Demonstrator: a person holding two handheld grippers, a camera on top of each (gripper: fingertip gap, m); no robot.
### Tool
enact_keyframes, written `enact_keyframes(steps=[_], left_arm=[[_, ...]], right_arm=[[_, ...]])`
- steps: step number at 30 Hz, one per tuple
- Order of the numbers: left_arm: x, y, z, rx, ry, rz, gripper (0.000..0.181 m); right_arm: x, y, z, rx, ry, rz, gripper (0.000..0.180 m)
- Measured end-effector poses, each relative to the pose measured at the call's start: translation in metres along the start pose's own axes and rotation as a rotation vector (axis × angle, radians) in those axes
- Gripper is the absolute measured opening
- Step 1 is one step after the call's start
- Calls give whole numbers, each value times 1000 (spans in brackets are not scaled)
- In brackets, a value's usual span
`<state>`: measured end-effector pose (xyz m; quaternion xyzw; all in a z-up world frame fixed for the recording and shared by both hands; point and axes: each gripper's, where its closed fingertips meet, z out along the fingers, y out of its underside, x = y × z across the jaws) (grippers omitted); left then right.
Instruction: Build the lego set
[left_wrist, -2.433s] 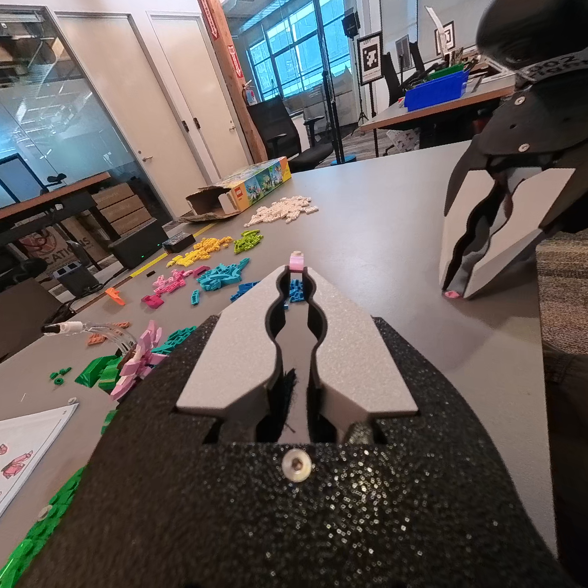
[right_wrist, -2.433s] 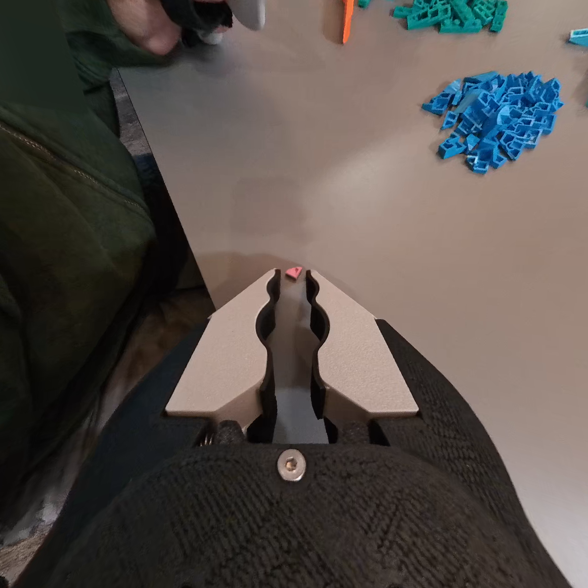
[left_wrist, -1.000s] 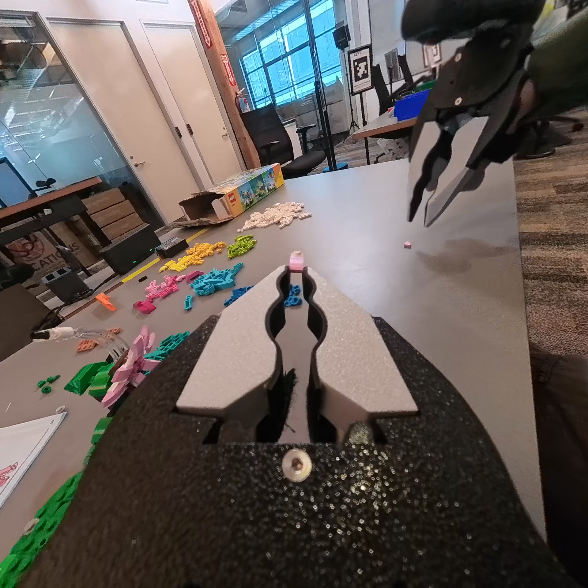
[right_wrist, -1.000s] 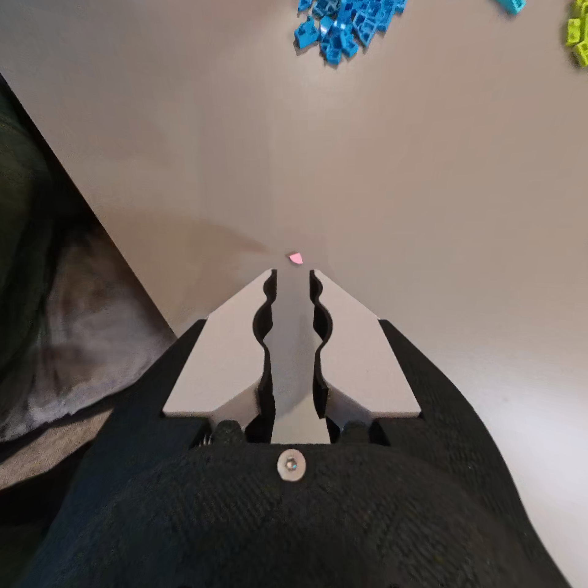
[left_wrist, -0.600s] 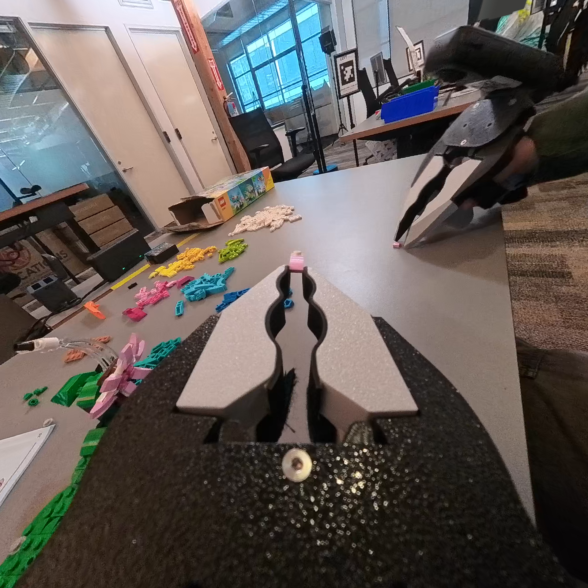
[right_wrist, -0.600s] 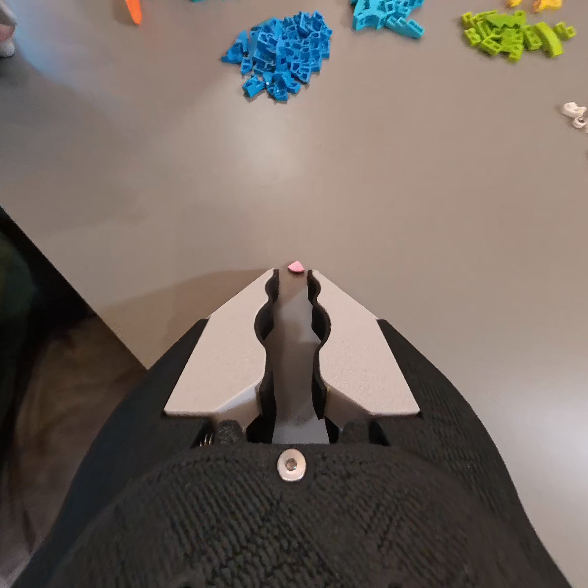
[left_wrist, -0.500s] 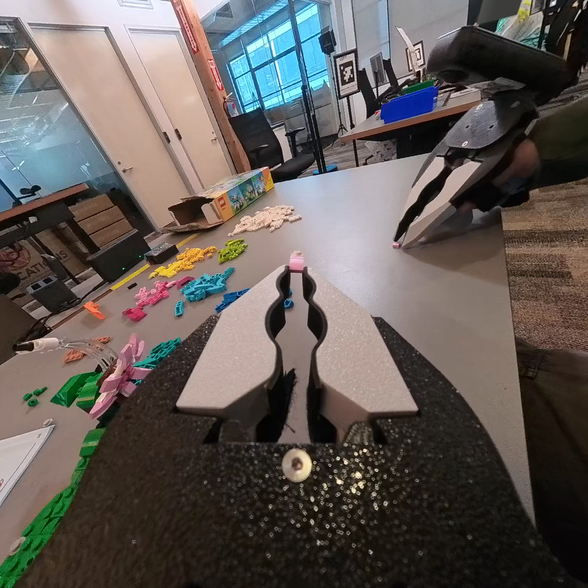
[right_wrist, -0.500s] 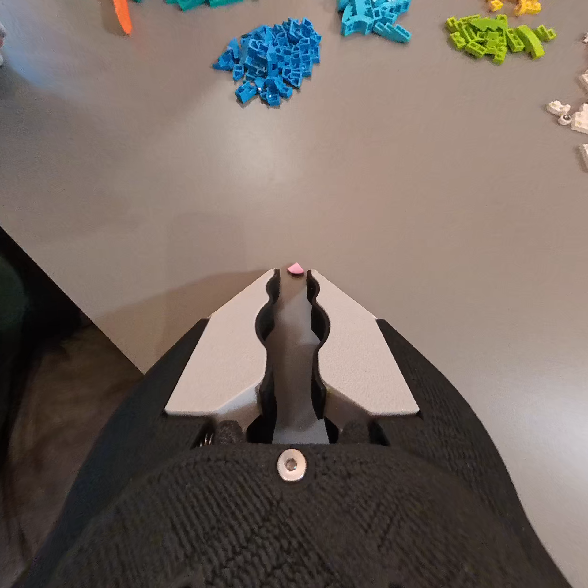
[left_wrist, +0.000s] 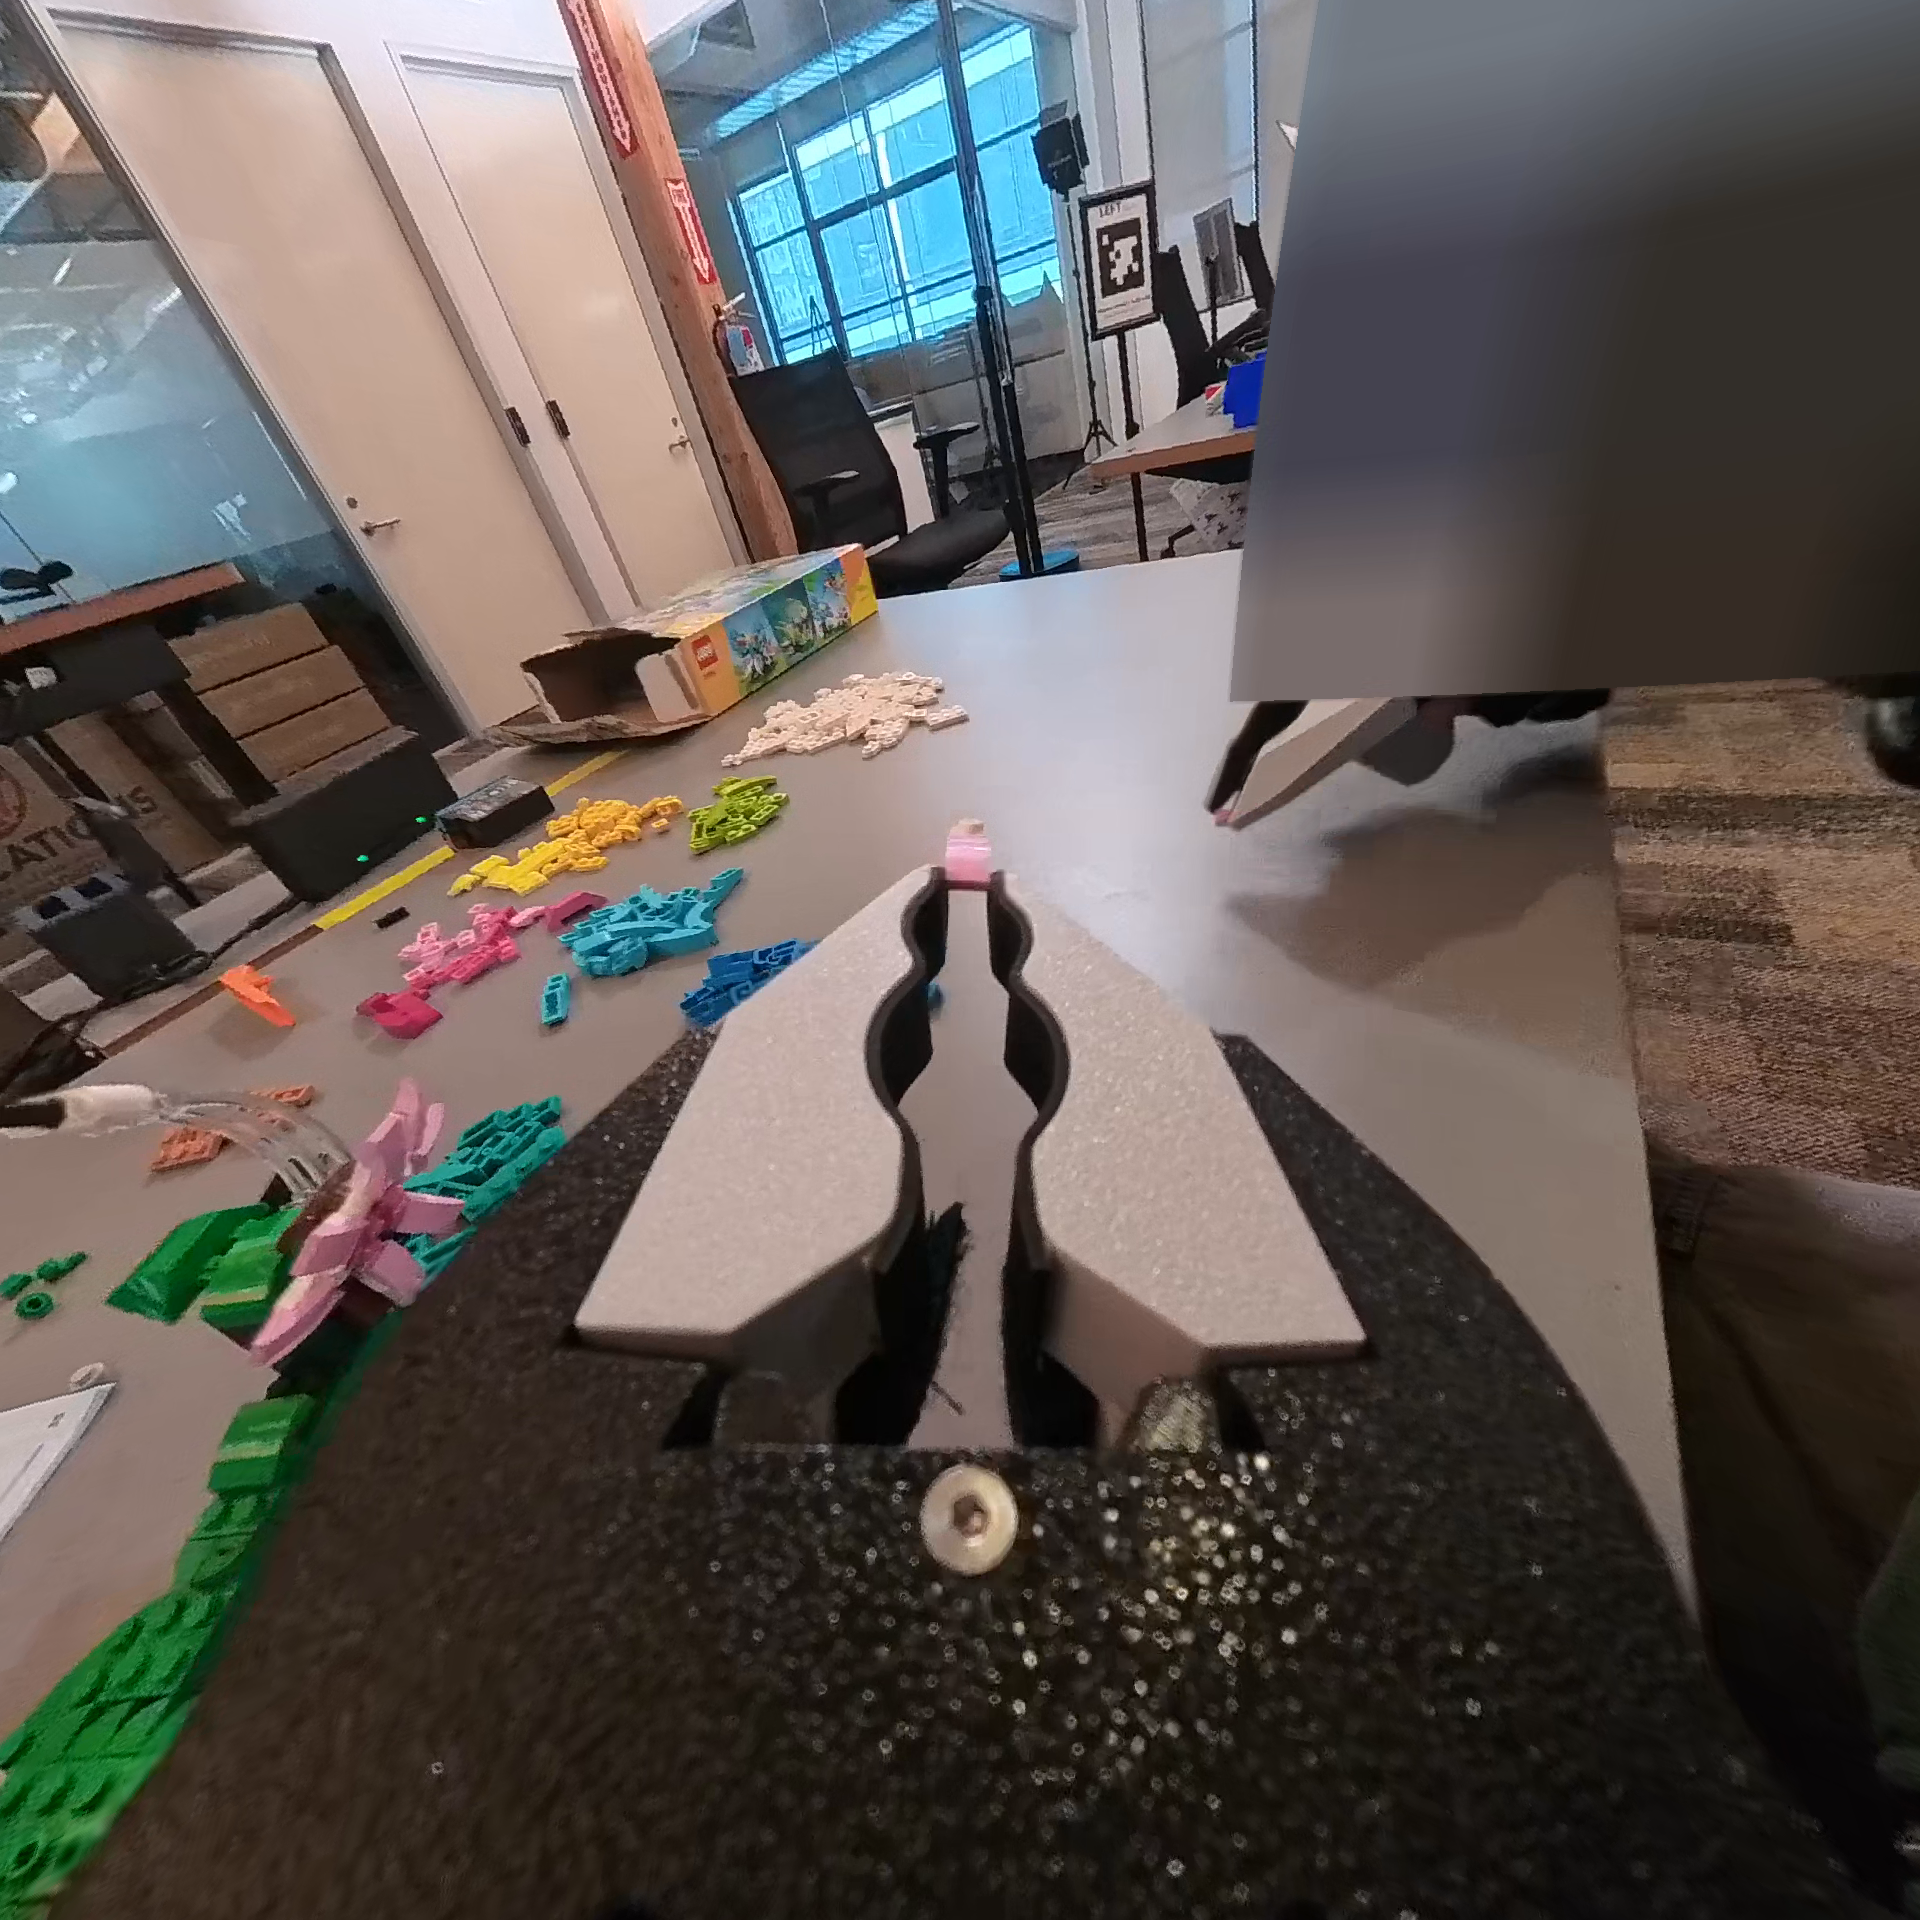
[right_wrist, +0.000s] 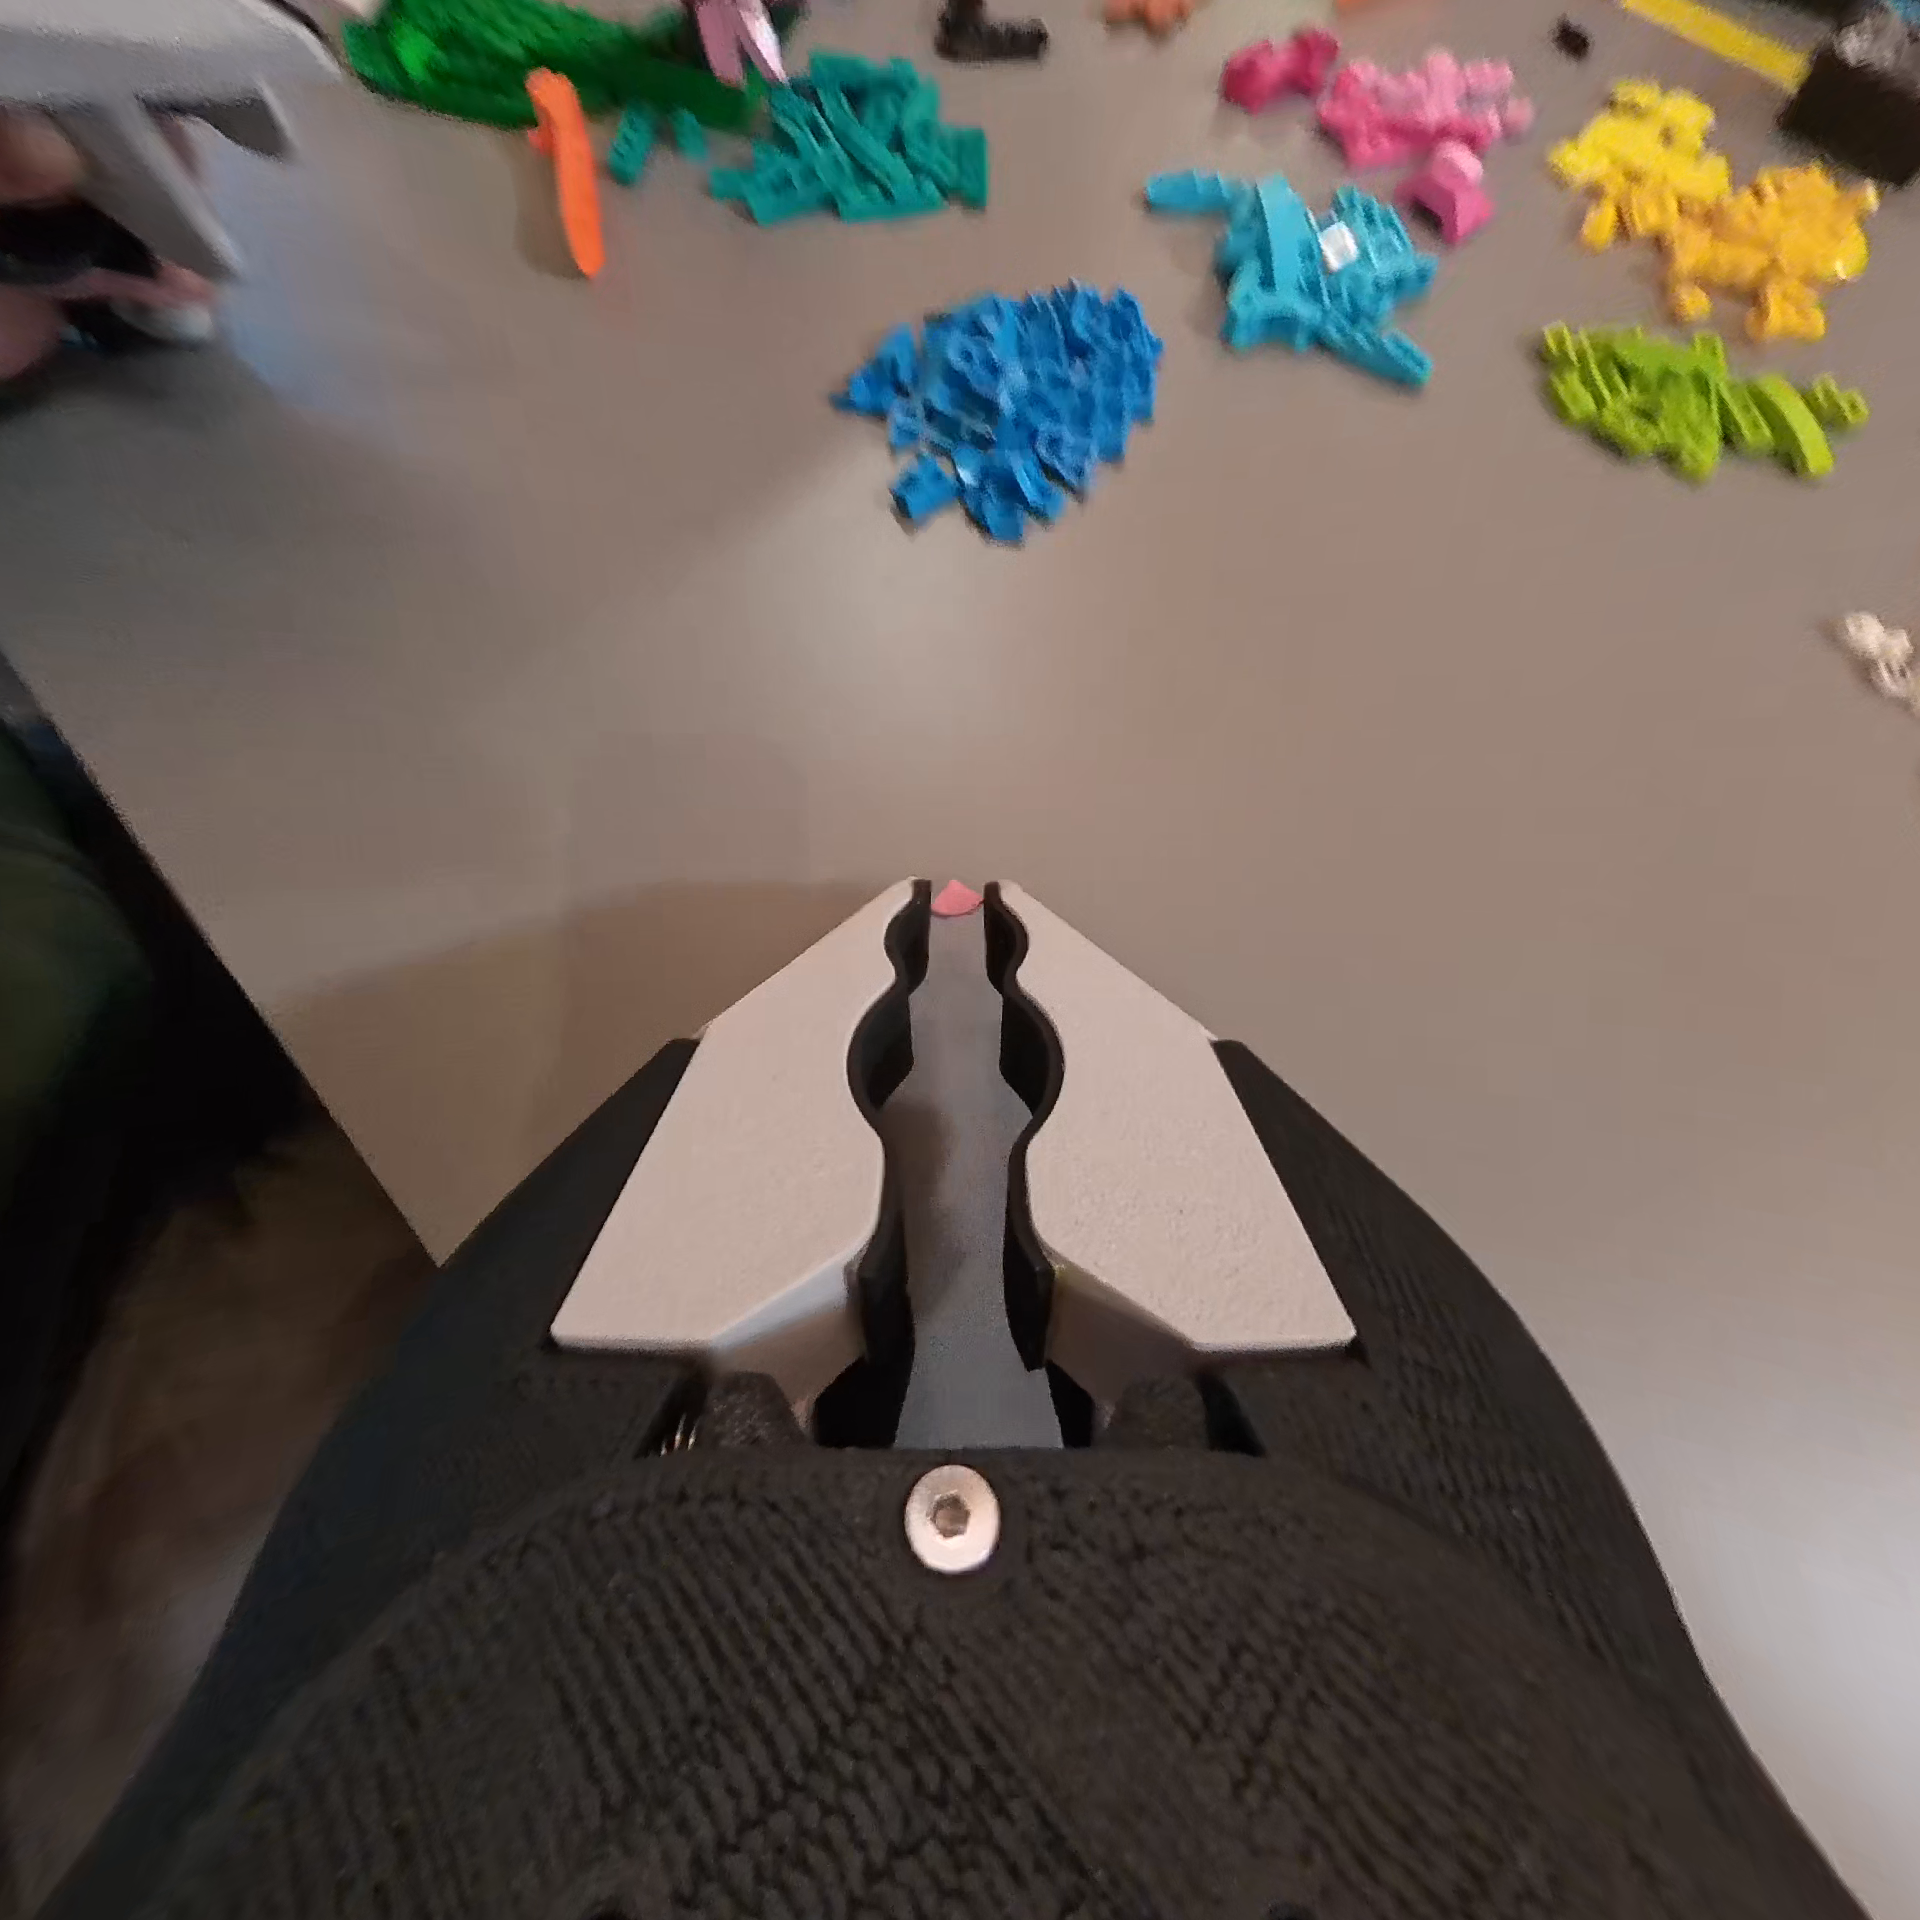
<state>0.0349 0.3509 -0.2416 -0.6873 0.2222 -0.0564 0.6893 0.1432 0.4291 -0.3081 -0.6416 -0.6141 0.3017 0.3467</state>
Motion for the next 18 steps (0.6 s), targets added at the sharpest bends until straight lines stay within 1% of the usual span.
enact_keyframes(steps=[2,5,7,9,13,18], left_arm=[[1,-3,0,13,37,-98,5],[10,-9,1,25,199,-392,5],[12,-13,-1,43,298,-585,5],[9,-15,-3,63,350,-709,5],[7,-20,-8,95,408,-818,5],[8,-22,-9,100,429,-816,5]], right_arm=[[-16,-22,2,75,-90,-49,9],[-40,-53,1,160,-218,-119,9],[-48,-67,1,189,-258,-153,8],[-50,-72,3,183,-280,-176,8],[-53,-71,13,158,-309,-189,9],[-58,-66,20,136,-327,-201,9]])
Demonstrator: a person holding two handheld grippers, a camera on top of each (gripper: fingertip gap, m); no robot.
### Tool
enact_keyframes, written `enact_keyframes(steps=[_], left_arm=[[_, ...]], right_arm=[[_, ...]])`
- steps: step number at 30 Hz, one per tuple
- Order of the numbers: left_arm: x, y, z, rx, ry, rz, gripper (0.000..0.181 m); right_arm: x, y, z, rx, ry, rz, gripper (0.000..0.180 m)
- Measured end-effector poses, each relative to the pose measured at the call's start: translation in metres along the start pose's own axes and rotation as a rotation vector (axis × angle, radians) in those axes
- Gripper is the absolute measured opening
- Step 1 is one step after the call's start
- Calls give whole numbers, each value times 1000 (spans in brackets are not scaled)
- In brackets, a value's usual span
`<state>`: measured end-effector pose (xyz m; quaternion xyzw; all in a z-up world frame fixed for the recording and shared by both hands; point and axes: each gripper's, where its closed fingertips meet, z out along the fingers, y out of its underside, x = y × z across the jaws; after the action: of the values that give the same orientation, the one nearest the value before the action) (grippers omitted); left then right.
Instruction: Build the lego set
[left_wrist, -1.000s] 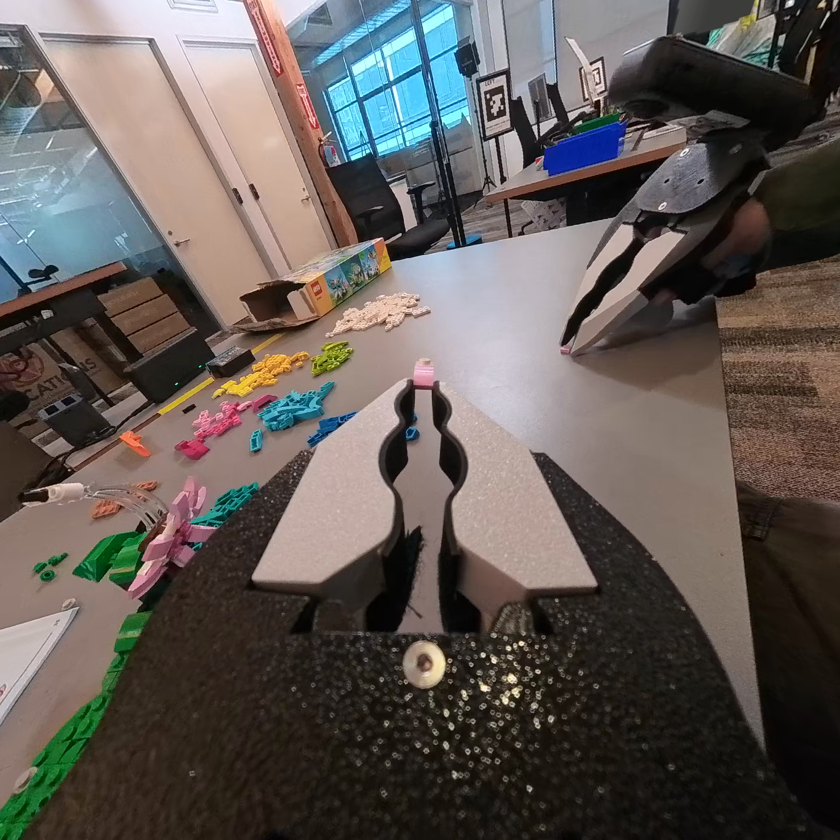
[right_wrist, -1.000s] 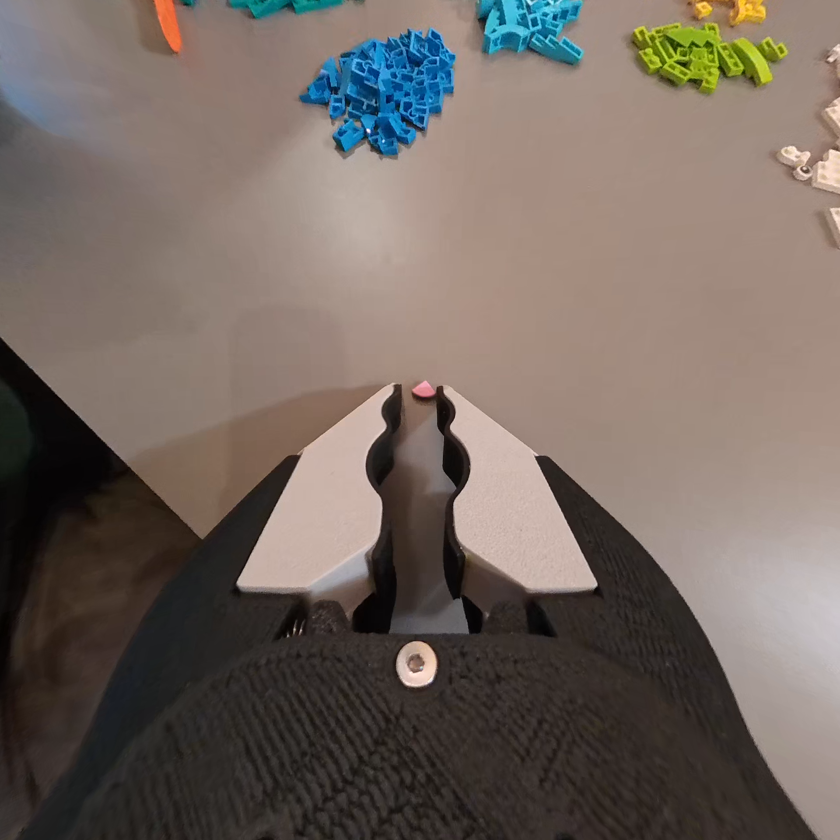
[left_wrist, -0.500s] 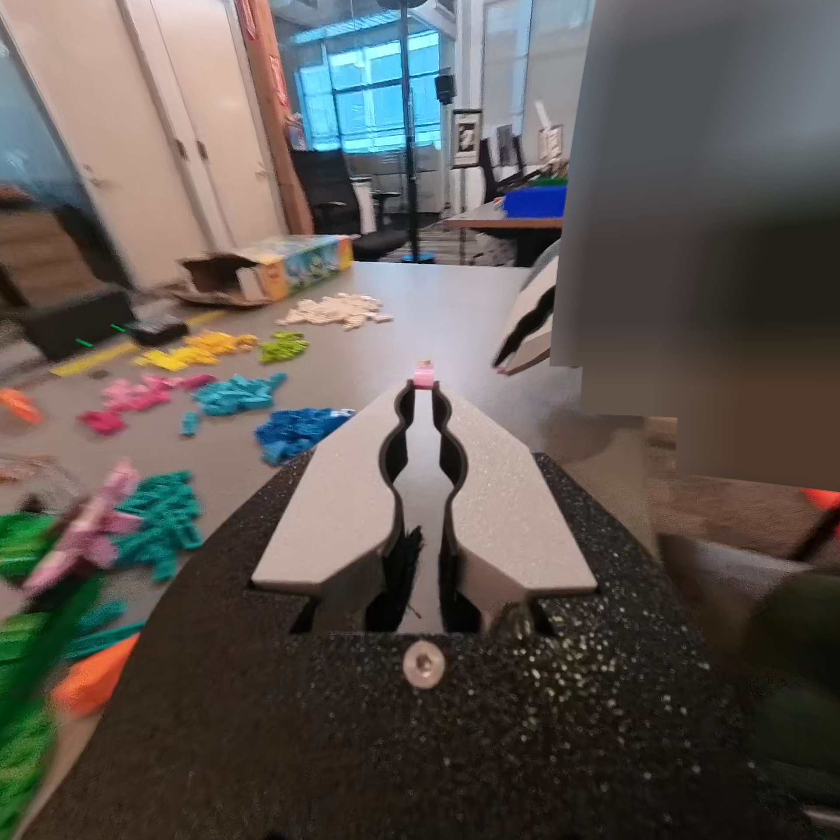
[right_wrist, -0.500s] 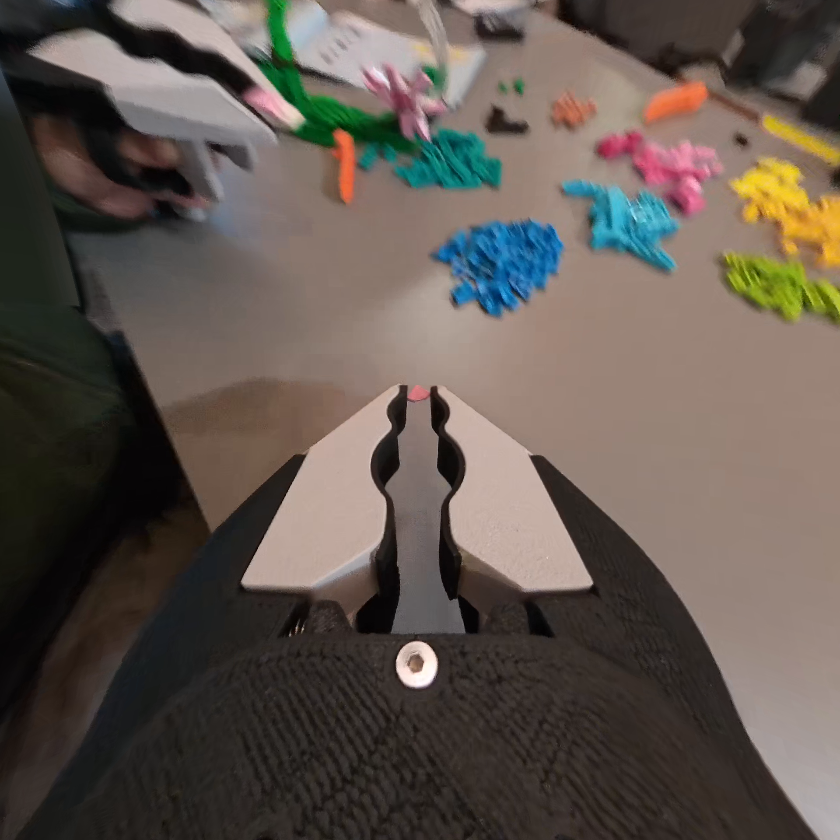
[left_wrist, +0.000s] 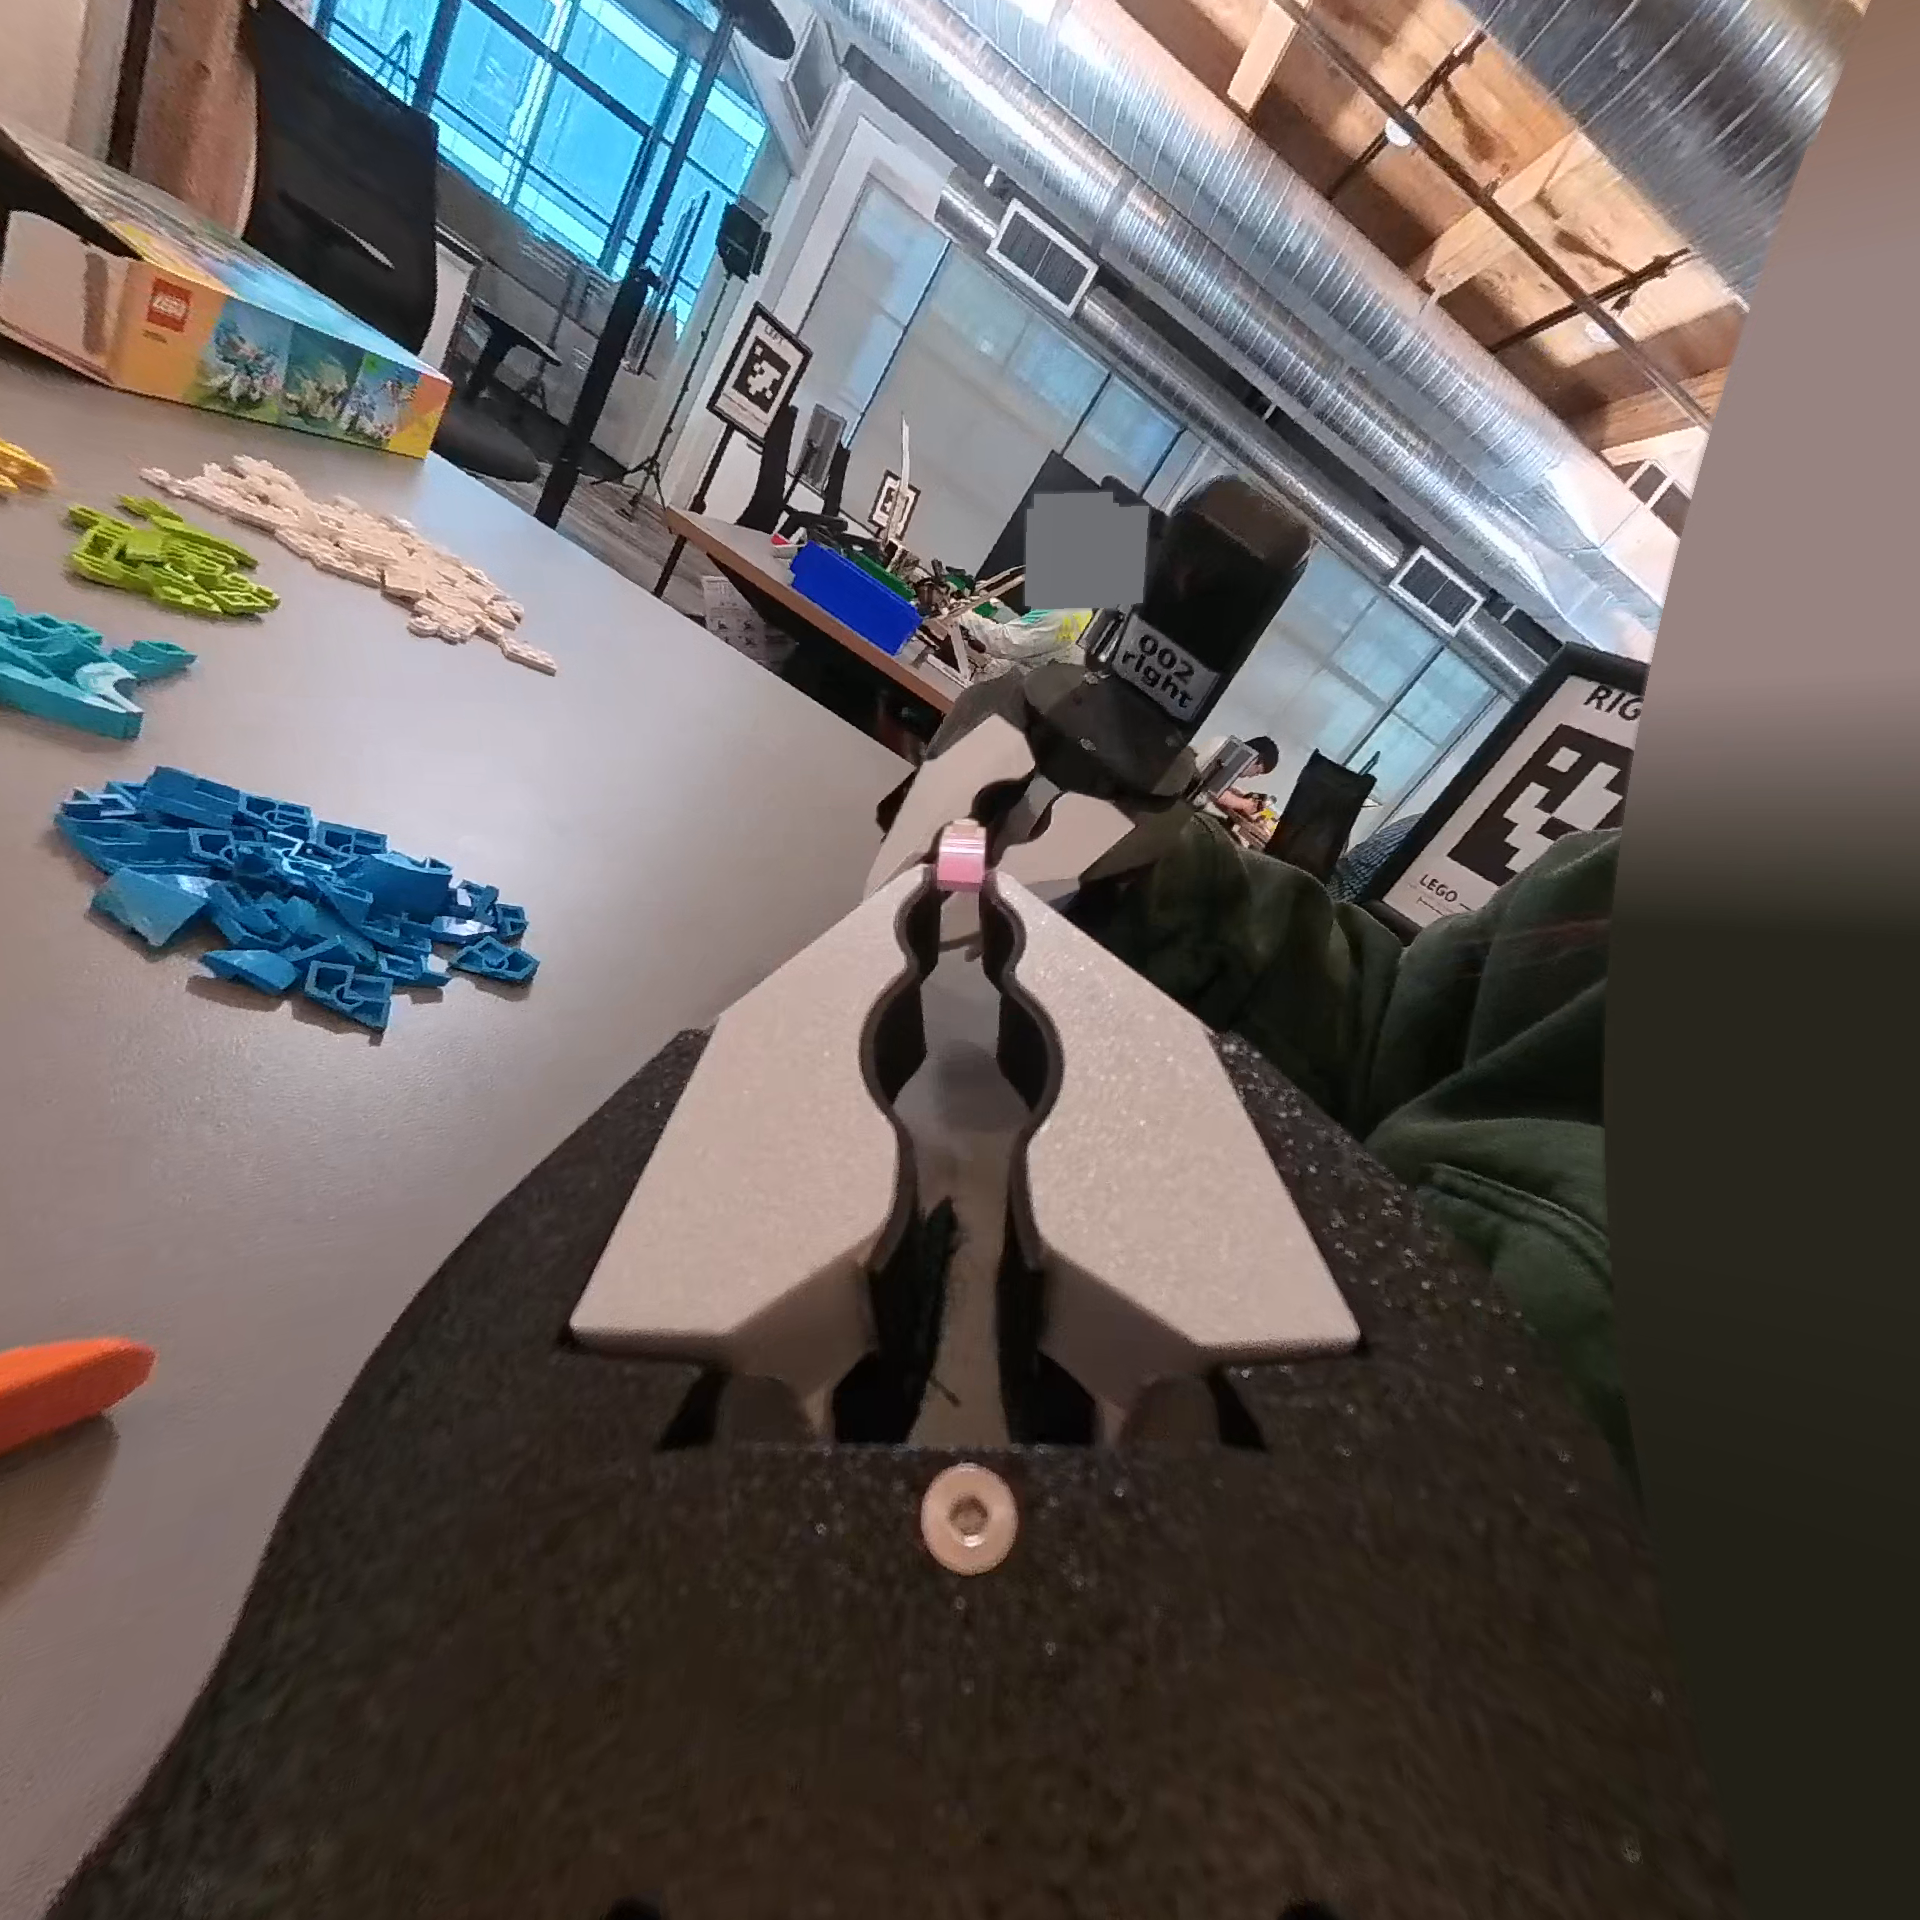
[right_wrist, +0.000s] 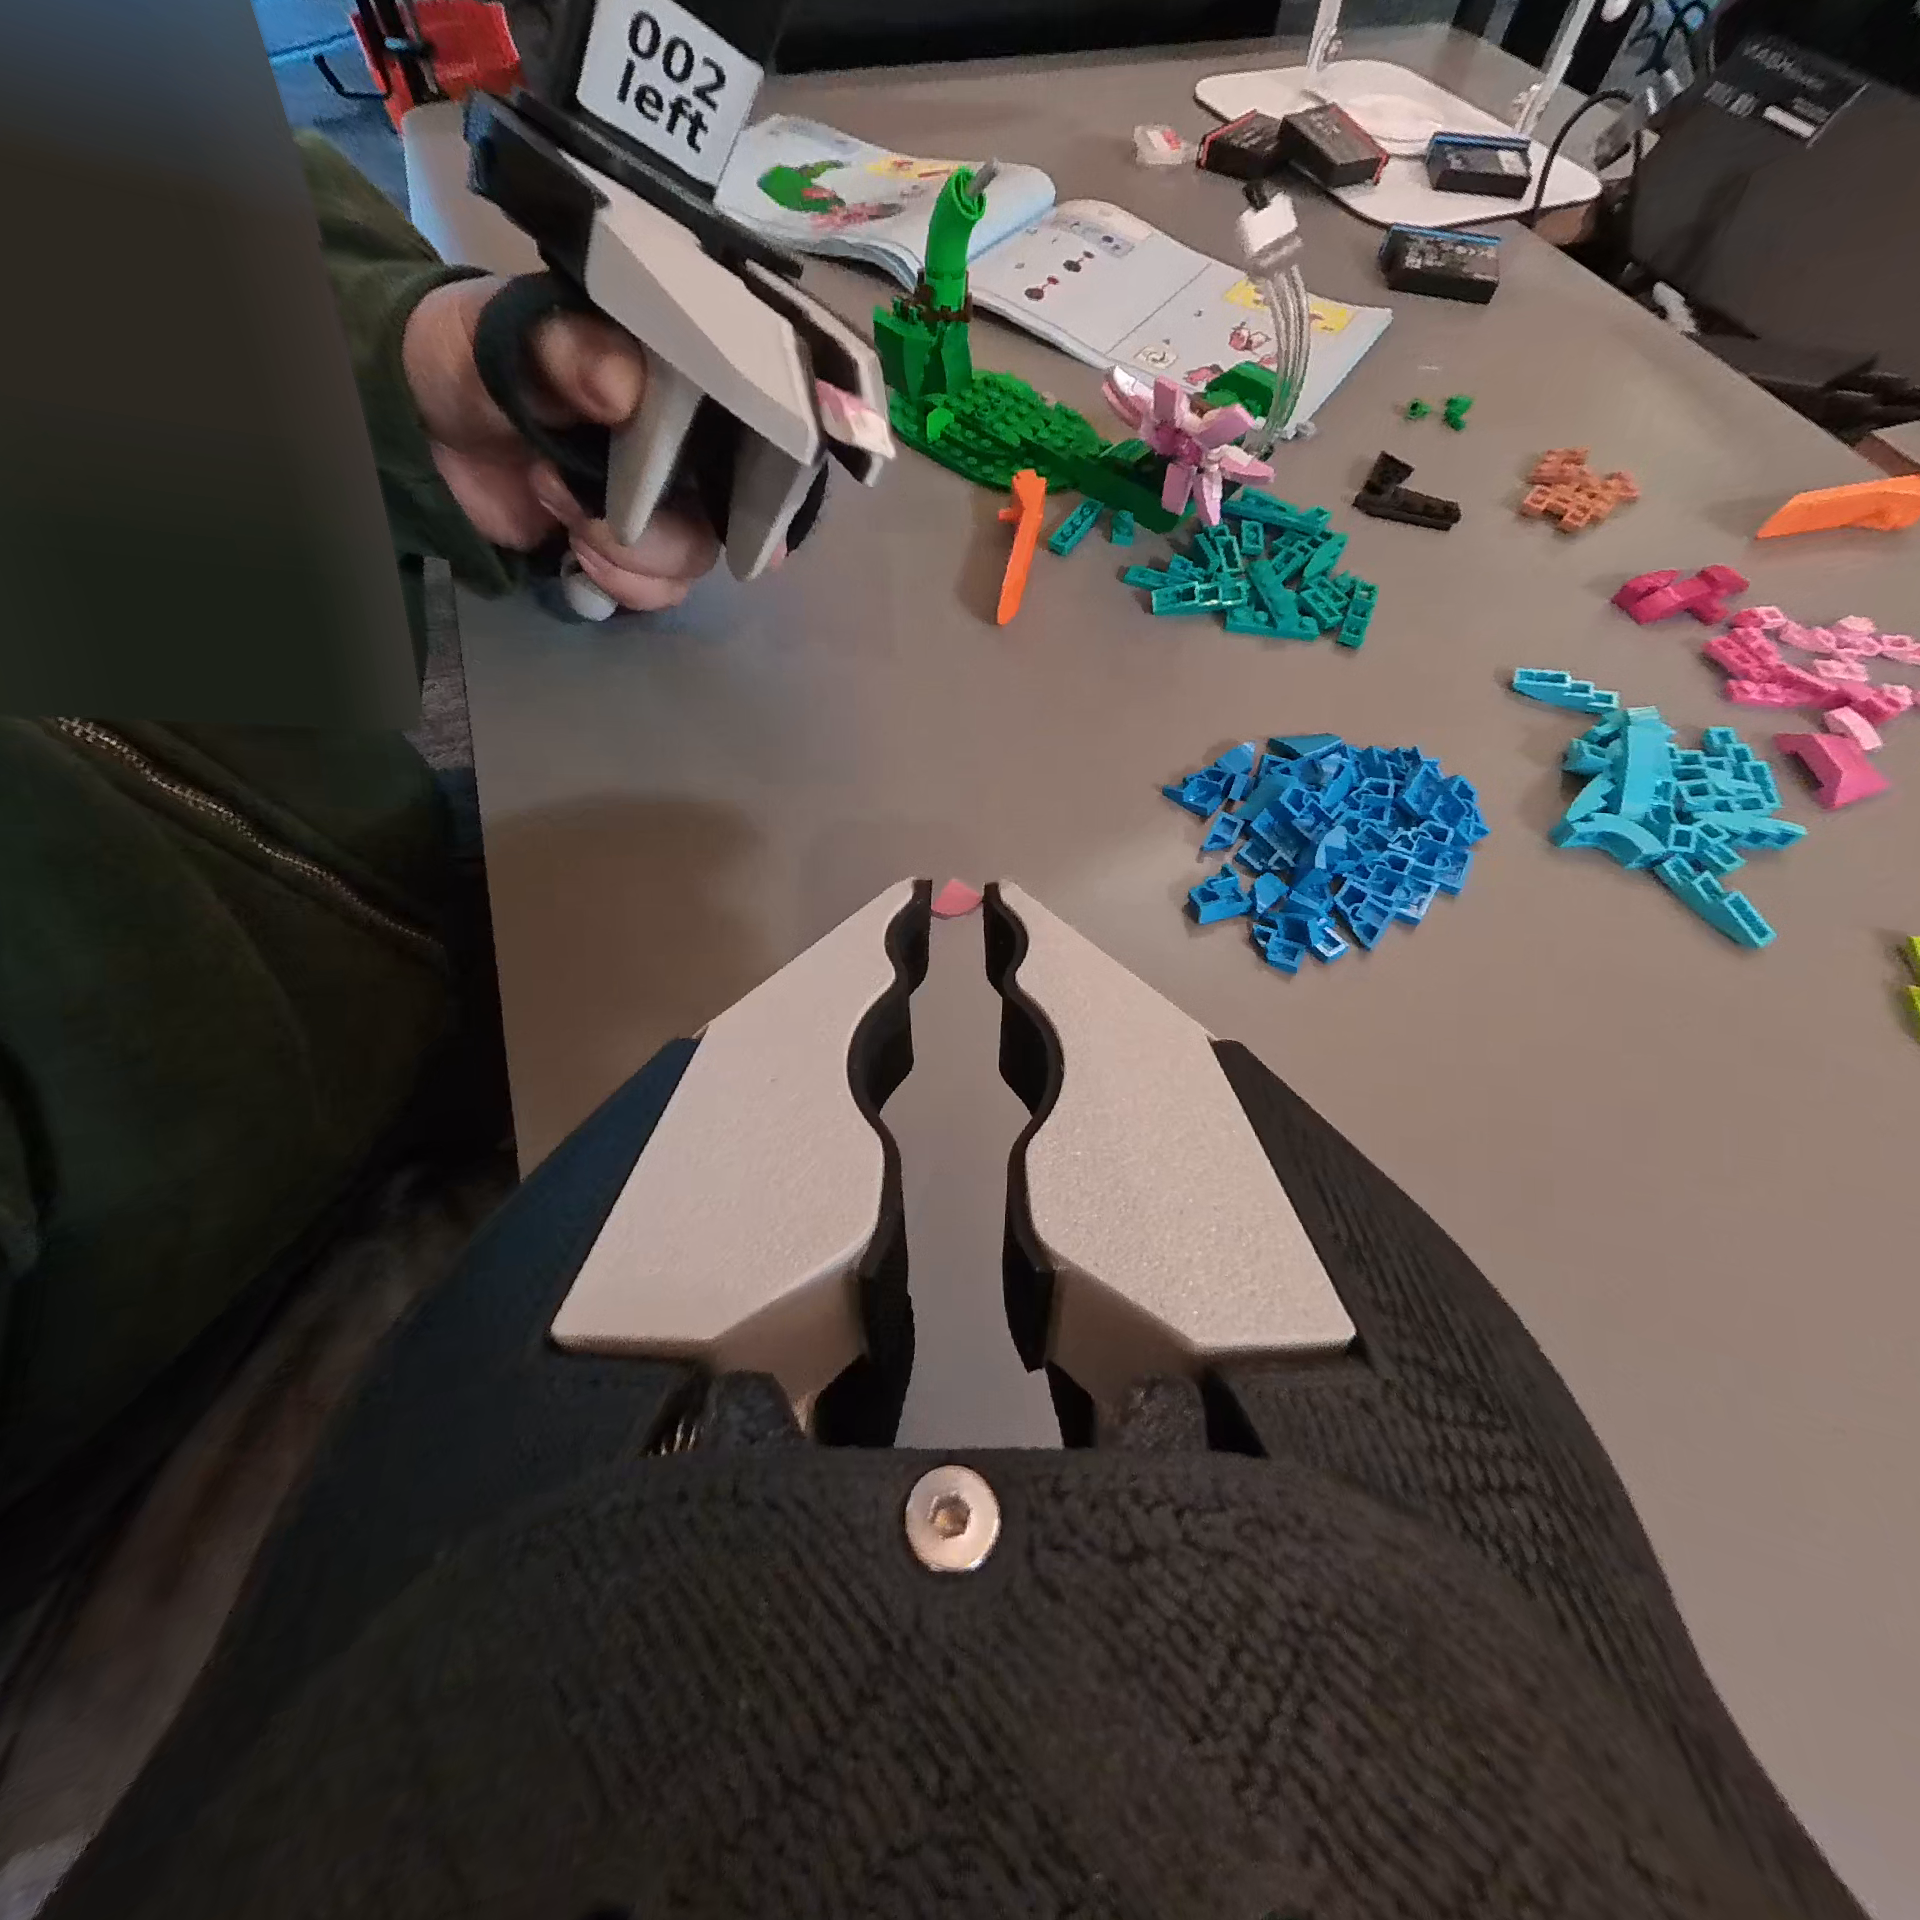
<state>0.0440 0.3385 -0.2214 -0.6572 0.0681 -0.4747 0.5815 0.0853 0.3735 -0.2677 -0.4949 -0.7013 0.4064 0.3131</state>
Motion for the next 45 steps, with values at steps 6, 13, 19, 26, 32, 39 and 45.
enact_keyframes(steps=[6,13,19,26,32,39,45], left_arm=[[3,3,2,-26,-6,55,5],[1,4,2,-41,-32,98,5],[5,9,4,-80,-37,186,5],[7,12,6,-97,-32,220,5],[10,14,7,-105,-19,241,5],[12,22,10,-157,-19,314,5],[13,32,13,-211,-20,376,5]], right_arm=[[3,20,6,-90,12,1,9],[4,28,10,-121,19,0,9],[5,48,16,-228,20,-18,9],[5,53,18,-262,13,-9,9],[4,54,19,-272,9,6,28],[-9,-10,9,7,-63,48,27],[-36,-50,9,156,-171,17,18]])
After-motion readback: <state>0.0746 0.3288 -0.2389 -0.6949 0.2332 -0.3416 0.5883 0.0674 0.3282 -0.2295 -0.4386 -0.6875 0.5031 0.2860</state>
